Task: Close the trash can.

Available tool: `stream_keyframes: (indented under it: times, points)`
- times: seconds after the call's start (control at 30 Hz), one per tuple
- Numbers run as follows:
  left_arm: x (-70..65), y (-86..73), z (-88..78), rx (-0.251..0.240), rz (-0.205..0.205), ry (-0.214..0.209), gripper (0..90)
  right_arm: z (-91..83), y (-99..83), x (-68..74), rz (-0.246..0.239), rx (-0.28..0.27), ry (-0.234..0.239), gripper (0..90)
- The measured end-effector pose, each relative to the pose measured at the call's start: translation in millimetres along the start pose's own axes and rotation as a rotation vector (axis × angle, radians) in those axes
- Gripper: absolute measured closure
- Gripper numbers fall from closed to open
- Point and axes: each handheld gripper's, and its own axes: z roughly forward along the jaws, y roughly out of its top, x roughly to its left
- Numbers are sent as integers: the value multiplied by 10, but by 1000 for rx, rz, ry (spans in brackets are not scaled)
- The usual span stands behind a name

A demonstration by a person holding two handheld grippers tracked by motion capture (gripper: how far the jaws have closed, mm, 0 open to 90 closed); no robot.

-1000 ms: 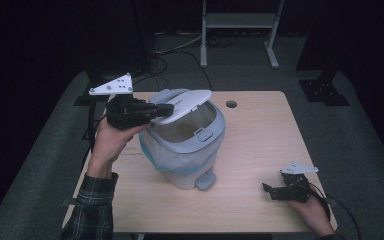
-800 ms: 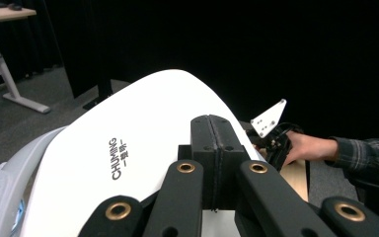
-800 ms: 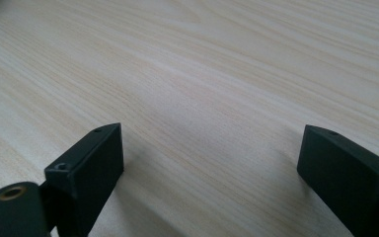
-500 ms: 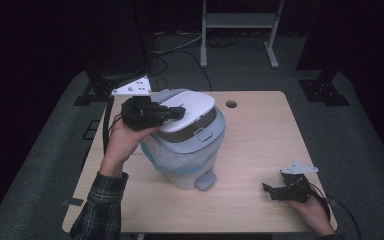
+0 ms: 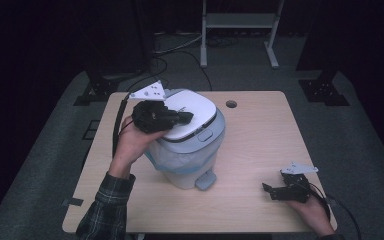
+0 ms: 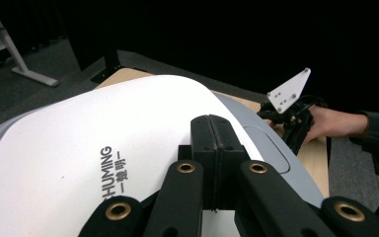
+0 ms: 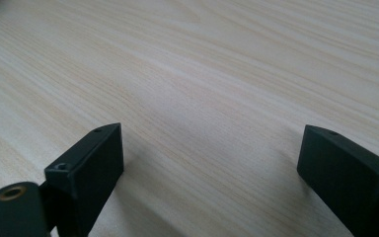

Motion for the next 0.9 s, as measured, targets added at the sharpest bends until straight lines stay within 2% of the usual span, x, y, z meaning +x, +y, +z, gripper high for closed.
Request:
stream_keyframes:
  times: [0.2,0.67,0.9]
  points:
    - [-41,-11,81,31,11,9,900,0,0,0,0,0,0,92]
    - [-107,21,121,51,14,42,900,0,-1,0,-1,0,0,92]
    - [-100,15,128,49,9,41,900,0,-1,1,-1,0,-1,92]
